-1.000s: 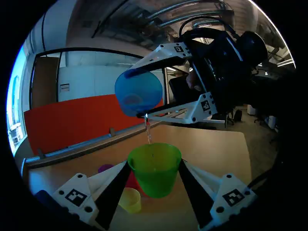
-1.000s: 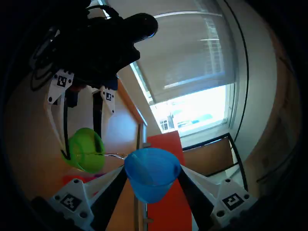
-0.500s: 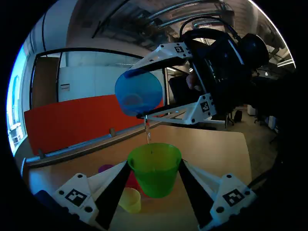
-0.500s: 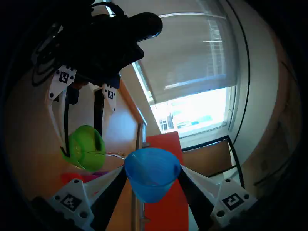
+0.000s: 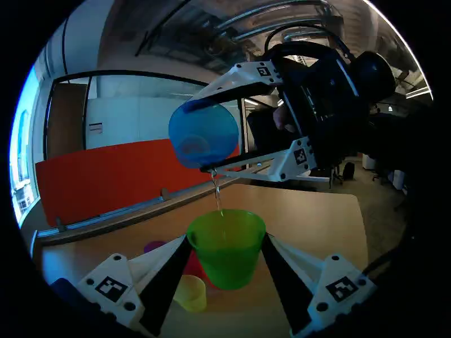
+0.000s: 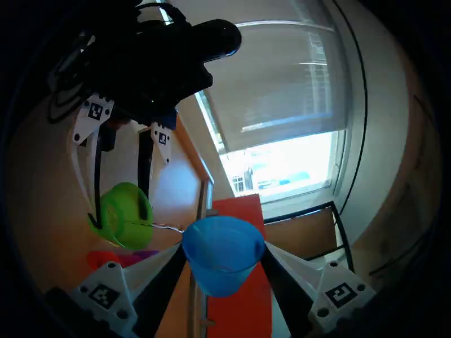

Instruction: Pour water

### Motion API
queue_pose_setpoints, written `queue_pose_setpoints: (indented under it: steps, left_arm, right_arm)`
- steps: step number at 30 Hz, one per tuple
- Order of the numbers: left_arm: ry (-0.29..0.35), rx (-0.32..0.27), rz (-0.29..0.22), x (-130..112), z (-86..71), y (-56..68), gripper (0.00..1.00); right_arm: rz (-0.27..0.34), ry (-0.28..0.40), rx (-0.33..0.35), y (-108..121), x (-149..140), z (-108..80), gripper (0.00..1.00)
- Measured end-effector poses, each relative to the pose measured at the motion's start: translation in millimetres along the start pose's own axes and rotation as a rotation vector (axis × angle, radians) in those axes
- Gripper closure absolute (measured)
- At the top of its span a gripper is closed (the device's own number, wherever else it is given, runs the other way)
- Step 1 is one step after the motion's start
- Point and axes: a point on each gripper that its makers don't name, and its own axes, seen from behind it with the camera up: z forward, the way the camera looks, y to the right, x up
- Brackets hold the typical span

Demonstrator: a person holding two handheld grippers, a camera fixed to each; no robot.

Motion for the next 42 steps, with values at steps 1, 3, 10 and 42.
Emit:
queue_pose_setpoints:
  steps: [1, 3, 10, 42]
  left_arm:
    - [0.001, 0.001, 0.000, 0.1, 0.0, -0.1, 0.14]
    - [0.002, 0.002, 0.000, 0.4, 0.0, -0.2, 0.14]
    - [0.005, 0.005, -0.003, 0.8, -1.2, -0.7, 0.14]
    - [0.011, 0.014, -0.012, 1.5, -1.4, -3.7, 0.14]
  right_arm:
    - [-0.002, 0.000, 0.000, 0.2, 0.6, 0.3, 0.09]
    - [-0.007, 0.001, -0.001, 0.6, 1.8, 0.8, 0.09]
    - [-0.021, 0.002, -0.006, 2.3, 3.8, 3.0, 0.09]
    - [-0.084, 0.004, -0.028, 7.2, 8.5, 8.8, 0.09]
